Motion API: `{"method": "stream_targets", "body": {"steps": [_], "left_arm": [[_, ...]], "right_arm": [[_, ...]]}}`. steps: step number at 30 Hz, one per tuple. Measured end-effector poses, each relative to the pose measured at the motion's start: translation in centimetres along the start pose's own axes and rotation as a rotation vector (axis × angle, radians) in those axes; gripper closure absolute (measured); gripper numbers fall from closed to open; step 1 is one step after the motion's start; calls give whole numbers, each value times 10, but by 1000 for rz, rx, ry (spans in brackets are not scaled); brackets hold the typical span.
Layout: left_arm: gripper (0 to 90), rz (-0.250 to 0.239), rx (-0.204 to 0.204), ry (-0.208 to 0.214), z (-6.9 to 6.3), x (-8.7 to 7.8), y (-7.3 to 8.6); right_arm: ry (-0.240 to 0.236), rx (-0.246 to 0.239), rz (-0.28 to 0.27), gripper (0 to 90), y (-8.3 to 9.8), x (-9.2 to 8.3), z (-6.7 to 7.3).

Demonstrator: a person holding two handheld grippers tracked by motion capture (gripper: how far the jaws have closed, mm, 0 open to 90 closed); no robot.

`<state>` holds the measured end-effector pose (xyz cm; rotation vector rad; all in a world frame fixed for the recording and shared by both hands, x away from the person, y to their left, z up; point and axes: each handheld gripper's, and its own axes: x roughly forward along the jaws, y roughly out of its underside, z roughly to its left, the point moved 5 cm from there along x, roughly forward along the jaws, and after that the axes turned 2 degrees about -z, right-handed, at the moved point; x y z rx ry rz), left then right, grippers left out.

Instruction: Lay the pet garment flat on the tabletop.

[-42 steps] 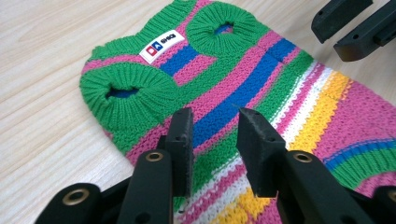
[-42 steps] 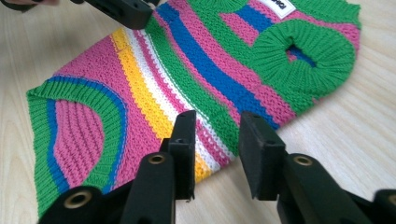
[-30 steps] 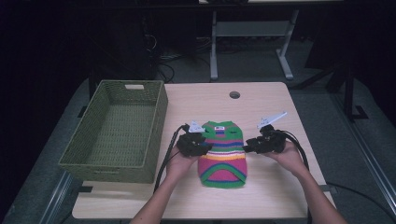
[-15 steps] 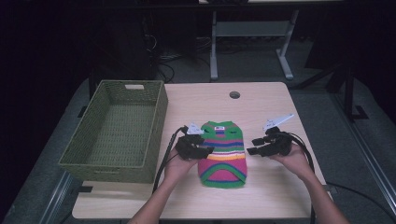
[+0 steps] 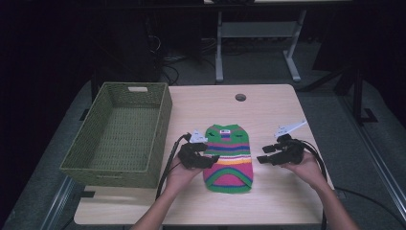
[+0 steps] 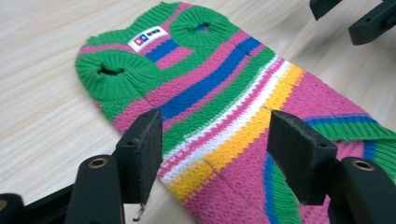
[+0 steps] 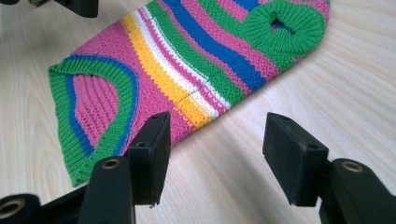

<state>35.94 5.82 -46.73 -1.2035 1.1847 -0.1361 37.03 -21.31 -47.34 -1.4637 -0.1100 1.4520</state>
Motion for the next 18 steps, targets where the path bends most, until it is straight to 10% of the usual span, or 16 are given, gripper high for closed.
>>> {"method": "stream_targets", "body": {"steps": [18], "left_arm": [[322, 1, 16, 25, -12, -6, 10]], "right_arm": [[11, 21, -10, 392, 21, -15, -1]]}}
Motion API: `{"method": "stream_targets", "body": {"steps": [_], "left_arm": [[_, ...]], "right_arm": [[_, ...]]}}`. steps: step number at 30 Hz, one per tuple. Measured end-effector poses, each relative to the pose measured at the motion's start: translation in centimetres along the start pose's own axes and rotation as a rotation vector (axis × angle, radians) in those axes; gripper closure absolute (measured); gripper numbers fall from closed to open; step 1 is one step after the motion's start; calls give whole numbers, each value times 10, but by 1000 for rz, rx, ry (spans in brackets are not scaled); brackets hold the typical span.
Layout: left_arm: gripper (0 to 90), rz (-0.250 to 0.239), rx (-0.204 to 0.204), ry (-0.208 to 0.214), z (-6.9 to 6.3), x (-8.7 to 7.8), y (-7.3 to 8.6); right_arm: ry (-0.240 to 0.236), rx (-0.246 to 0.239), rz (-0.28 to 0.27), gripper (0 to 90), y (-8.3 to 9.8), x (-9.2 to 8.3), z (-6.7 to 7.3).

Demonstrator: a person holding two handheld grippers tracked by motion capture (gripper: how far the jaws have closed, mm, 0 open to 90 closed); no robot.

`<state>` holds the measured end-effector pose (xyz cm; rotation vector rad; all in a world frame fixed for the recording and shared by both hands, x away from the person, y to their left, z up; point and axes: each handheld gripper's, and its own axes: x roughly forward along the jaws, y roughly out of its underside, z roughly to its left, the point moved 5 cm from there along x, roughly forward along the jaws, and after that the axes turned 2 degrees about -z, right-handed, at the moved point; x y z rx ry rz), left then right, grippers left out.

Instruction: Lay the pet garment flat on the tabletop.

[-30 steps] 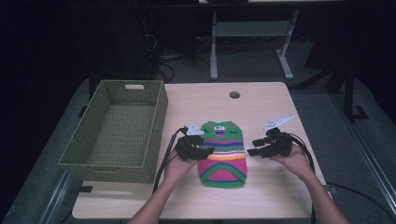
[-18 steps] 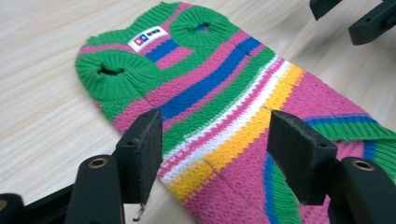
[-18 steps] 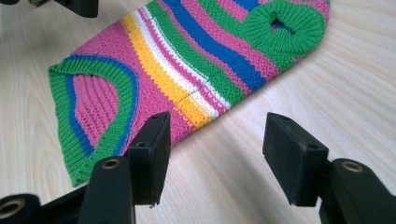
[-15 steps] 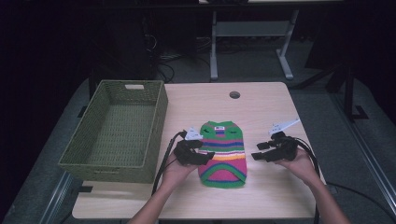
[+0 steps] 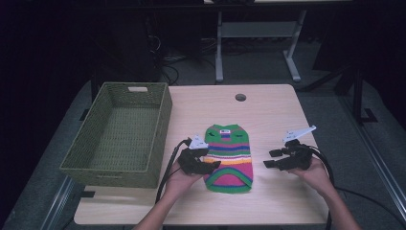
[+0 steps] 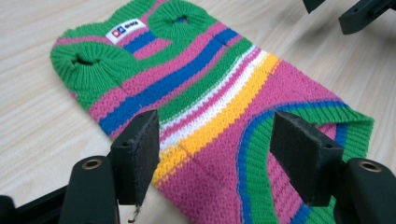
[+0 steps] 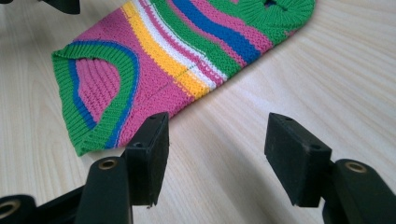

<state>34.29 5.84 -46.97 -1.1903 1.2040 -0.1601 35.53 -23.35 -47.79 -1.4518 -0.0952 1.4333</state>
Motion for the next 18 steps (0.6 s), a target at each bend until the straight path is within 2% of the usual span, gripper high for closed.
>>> {"method": "stream_targets", "body": {"steps": [9, 13, 18], "left_arm": [[316, -5, -1, 10, -6, -5, 5], [313, -6, 5, 12, -9, -8, 7], [309, 3, 16, 17, -12, -11, 11]], "right_arm": [[5, 6, -5, 386, 11, -5, 2], [14, 12, 6, 376, 16, -7, 2], [14, 11, -7, 373, 18, -11, 4]]}}
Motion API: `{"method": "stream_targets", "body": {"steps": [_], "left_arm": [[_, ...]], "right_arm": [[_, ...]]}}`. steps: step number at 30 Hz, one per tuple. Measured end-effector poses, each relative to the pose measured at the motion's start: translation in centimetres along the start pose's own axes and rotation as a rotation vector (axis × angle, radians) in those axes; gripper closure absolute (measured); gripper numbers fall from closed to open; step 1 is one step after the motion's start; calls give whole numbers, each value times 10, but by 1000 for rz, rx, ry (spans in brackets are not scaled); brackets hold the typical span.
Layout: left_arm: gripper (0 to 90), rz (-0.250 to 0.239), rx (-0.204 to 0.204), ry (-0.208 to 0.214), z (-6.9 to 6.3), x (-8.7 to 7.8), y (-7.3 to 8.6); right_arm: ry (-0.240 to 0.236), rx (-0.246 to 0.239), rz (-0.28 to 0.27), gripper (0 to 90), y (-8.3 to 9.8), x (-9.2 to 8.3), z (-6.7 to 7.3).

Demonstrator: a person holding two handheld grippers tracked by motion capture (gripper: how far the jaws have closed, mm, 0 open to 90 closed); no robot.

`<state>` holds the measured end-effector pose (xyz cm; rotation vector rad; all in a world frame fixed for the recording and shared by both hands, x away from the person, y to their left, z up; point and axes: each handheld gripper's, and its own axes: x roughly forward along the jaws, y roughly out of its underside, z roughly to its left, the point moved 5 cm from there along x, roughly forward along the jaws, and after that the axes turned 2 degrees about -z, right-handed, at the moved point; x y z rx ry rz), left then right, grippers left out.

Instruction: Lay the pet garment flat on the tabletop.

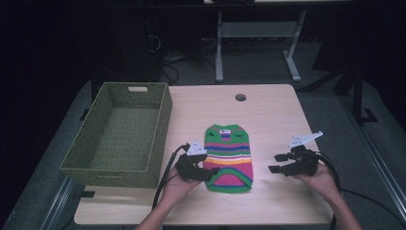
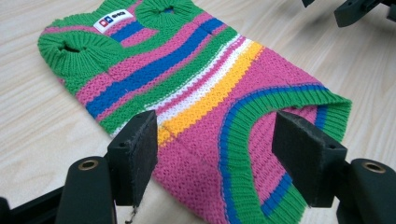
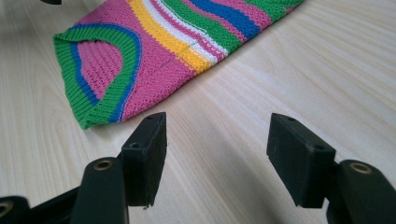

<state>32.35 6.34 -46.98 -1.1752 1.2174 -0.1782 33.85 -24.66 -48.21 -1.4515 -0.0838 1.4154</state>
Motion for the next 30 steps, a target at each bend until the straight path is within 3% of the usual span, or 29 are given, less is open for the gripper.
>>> {"method": "stream_targets", "body": {"steps": [18, 30], "left_arm": [[295, 5, -9, 16, -12, -15, 23], [277, -30, -37, 29, -23, -27, 43]], "right_arm": [[17, 6, -7, 337, 23, -10, 12], [16, -6, -62, 319, 37, -17, 25]]}}
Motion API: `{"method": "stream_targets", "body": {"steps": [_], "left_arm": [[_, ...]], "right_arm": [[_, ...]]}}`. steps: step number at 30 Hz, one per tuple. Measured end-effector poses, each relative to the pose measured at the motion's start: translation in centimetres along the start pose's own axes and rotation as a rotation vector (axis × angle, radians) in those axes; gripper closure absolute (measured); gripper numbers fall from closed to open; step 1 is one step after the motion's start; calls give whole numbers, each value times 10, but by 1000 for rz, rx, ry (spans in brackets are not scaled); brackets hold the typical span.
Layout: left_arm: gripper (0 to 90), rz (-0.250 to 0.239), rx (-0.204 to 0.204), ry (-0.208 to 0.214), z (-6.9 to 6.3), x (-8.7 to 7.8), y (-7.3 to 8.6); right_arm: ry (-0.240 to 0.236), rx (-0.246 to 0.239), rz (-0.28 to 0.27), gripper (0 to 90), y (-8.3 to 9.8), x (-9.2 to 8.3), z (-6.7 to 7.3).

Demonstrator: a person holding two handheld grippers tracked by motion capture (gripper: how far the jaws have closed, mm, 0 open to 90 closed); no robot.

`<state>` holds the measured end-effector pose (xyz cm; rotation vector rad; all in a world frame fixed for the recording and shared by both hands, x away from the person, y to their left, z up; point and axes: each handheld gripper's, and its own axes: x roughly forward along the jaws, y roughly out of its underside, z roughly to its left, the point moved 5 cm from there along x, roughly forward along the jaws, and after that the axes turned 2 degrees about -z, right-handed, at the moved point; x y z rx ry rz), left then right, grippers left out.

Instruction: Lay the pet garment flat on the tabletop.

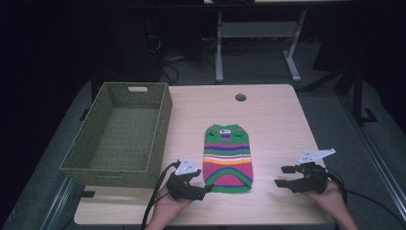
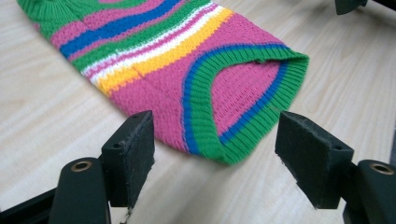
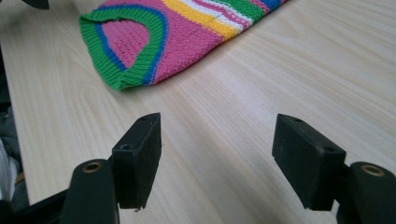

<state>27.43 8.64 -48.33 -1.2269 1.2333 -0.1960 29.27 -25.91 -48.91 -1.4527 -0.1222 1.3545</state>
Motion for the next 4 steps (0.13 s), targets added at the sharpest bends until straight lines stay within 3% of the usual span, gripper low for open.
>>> {"method": "stream_targets", "body": {"steps": [4], "left_arm": [[271, 4, 17, 5, -6, -3, 8]], "right_arm": [[14, -5, -35, 309, 8, -5, 8]]}}
